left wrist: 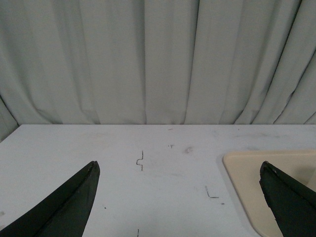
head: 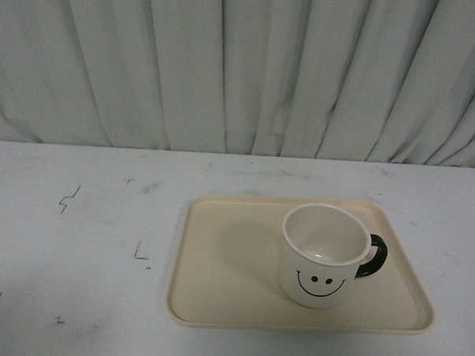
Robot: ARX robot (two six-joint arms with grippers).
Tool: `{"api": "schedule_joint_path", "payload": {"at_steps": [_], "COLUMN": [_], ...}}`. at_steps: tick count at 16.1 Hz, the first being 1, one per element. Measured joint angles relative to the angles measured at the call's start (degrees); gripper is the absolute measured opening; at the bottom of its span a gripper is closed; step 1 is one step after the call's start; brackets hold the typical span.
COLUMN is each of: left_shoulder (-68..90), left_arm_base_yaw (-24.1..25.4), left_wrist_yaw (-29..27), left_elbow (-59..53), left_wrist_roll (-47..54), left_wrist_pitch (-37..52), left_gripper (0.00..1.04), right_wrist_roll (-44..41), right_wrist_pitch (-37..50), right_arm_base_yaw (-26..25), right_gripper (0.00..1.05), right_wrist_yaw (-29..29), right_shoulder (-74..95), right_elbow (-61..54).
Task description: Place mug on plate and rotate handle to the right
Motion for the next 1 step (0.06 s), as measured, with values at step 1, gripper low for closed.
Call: {"api": "schedule_joint_path", "payload": {"at_steps": [1], "left_shoulder": [0.0], "left_arm_base_yaw": [0.0], "left_wrist_yaw": [0.0], "left_elbow": [0.0], "left_wrist_roll": [0.0], "left_wrist_pitch": [0.0], "left_gripper": [0.98], "right_wrist_roll": [0.0], "right_wrist_pitch": [0.0], "right_arm_base_yaw": [0.0], "right_gripper": [0.98], "right_wrist_yaw": [0.0], "right_shoulder": [0.0], "right_elbow": [0.0]}}
